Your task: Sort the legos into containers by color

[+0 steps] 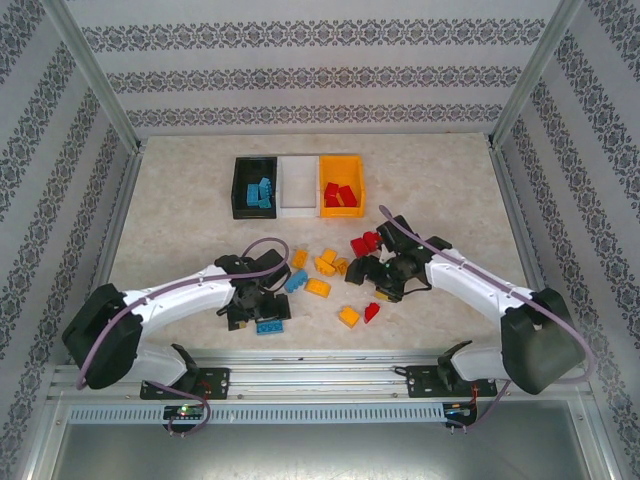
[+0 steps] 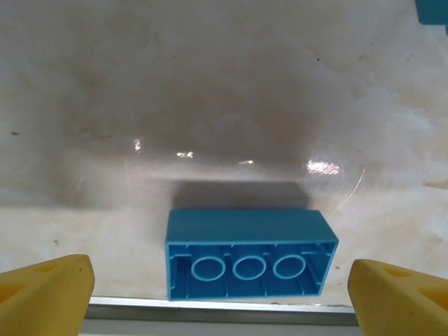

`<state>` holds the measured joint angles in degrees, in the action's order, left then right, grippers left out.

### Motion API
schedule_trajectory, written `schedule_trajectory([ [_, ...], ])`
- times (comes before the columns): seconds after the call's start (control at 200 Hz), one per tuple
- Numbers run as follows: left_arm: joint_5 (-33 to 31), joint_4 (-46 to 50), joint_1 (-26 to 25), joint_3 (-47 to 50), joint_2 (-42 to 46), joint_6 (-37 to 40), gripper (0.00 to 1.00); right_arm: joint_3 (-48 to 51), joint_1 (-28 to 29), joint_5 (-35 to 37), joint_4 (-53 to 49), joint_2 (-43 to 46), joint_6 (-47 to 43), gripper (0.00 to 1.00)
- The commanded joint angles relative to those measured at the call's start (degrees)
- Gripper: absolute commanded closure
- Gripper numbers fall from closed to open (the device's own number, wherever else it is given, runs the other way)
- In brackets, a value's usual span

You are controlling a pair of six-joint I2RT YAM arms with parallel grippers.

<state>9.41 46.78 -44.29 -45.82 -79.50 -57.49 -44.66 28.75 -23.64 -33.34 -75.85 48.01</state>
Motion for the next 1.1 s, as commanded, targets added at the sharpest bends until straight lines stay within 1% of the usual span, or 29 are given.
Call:
schedule_trajectory([
  [0.0, 1.37, -2.48, -0.79, -1.93, -2.6, 0.75, 0.07, 1.57, 0.43, 0.37, -0.41, 1.95, 0.39, 0.19],
  [0.225, 2.41, -4.15, -1.15, -1.84, -6.0, 1.57, 0.09, 2.91, 0.11, 0.78, -0.75, 3.81, 0.86, 0.19],
  [0.455, 2.84, -4.58, -1.72, 0.13, -5.94, 0.72, 0.13, 3.53, -0.4, 0.87, -0.85, 4.46, 0.86, 0.19],
  [0.744, 3.61, -5.62, -2.37, 2.0, -7.04, -0.15, 0.3, 3.09, -0.5, 0.44, 0.03, 3.35, 1.02, 0.19],
  [0.869, 2.93, -4.92, -2.38, 1.76, -6.72, -0.13, 0.43, 3.18, -0.49, 0.61, 0.21, 3.34, 1.2, 0.19],
  [0.949, 2.32, -4.06, -2.38, 0.77, -6.71, 0.24, 0.47, 3.18, -0.54, 0.74, 0.2, 3.3, 1.3, 0.19],
  [1.034, 1.55, -2.11, -1.97, -0.89, -6.5, 1.32, 0.48, 3.01, -0.57, 0.78, 0.12, 3.21, 1.21, 0.19],
  [1.094, 0.95, -0.2, -0.8, -2.87, -6.05, 2.53, 0.49, 2.83, -0.59, 0.87, -0.05, 3.32, 1.05, 0.19],
])
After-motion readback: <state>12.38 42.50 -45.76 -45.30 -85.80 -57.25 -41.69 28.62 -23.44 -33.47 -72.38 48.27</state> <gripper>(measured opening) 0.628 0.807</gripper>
